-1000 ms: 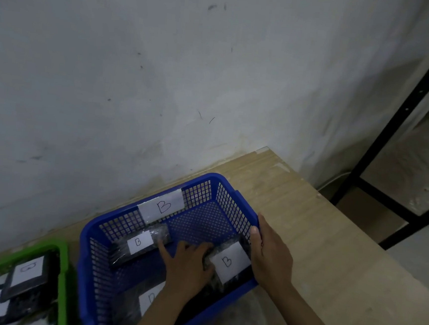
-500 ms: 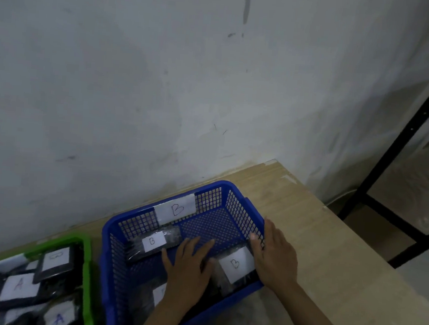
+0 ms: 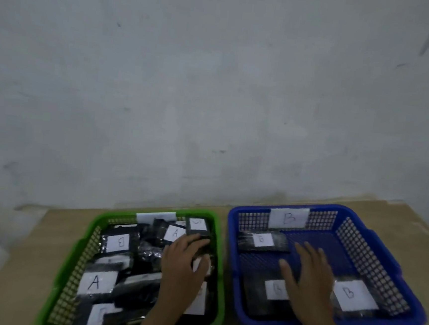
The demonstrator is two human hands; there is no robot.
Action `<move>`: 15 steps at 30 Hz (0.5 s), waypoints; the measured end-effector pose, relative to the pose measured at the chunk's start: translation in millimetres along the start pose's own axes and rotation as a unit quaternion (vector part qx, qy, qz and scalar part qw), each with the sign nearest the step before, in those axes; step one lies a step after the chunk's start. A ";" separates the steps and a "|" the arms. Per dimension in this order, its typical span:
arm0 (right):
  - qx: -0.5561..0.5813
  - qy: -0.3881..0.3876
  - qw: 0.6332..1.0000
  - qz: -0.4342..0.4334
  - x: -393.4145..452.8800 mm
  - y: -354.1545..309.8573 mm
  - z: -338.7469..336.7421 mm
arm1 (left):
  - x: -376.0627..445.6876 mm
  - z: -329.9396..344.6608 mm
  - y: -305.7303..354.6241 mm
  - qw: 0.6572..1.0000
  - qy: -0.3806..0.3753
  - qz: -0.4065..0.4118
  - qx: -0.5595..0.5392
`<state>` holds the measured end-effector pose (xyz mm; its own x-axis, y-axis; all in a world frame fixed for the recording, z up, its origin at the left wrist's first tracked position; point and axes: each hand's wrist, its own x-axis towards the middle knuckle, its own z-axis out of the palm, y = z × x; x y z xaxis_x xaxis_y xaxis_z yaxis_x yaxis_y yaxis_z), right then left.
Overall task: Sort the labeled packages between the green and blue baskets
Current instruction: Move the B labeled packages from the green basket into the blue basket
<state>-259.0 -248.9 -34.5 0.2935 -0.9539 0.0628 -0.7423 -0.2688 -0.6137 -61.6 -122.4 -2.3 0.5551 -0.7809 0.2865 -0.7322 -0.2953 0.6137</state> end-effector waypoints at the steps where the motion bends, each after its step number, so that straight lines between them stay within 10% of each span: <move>1: 0.004 -0.023 0.999 -0.031 -1.8 -14.7 11.1 | 0.2 -7.2 -8.5 1.000 -0.002 -0.015 0.010; 8: 0.032 -0.111 0.982 -0.146 9.6 -98.1 70.7 | 7.2 -34.3 -61.9 0.996 -0.025 -0.071 0.056; 15: -0.033 -0.115 0.991 -0.060 35.0 -134.7 106.0 | 36.4 -22.8 -80.9 0.975 -0.137 -0.078 0.156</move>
<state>-84.9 -231.9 -33.1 0.5071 -0.8602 -0.0537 -0.7288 -0.3947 -0.5595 26.9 -114.4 -24.7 0.5735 -0.8188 -0.0257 -0.7558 -0.5410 0.3689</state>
